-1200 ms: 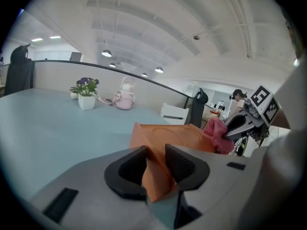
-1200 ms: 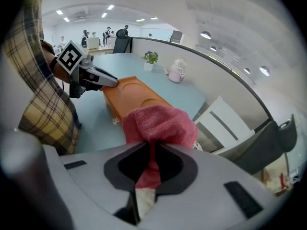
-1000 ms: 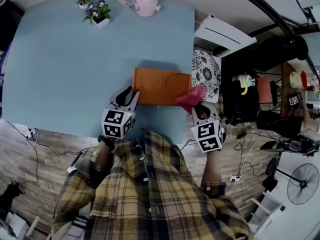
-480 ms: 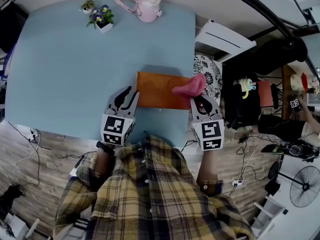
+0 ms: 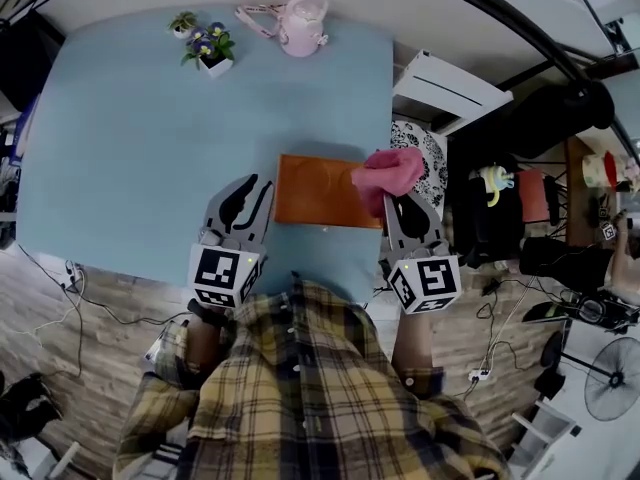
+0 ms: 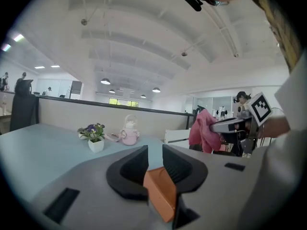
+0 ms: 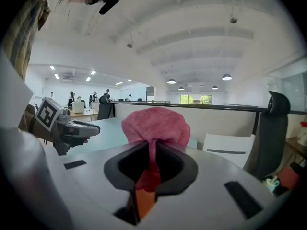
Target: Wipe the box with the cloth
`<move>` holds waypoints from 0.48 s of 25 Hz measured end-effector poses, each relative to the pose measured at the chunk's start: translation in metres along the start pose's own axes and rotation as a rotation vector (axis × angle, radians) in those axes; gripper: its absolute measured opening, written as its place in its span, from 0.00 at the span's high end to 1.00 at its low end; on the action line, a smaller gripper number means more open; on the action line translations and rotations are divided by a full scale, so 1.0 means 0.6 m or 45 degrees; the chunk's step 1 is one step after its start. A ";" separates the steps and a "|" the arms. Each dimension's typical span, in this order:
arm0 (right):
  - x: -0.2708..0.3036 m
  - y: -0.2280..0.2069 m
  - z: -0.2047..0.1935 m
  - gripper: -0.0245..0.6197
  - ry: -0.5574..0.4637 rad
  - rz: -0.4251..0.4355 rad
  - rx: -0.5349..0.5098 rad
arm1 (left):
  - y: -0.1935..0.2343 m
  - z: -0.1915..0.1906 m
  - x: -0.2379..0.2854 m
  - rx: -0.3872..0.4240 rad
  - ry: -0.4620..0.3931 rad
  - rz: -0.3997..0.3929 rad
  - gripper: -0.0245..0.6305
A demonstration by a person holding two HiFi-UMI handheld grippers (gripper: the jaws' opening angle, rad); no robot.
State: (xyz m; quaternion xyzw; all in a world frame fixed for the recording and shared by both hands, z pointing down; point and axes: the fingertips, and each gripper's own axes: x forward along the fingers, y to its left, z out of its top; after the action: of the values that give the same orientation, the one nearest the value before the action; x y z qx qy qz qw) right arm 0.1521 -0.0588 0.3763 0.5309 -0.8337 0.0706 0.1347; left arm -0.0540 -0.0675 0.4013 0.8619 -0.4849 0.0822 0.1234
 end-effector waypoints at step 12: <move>-0.014 0.015 -0.007 0.89 -0.001 0.044 0.064 | -0.015 0.049 -0.025 0.020 -0.070 -0.031 0.90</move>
State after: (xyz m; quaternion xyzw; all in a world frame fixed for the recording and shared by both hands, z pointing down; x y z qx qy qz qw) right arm 0.1481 -0.0468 0.3778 0.5196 -0.8407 0.0936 0.1200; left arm -0.0531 -0.0595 0.3683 0.8706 -0.4770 0.0609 0.1045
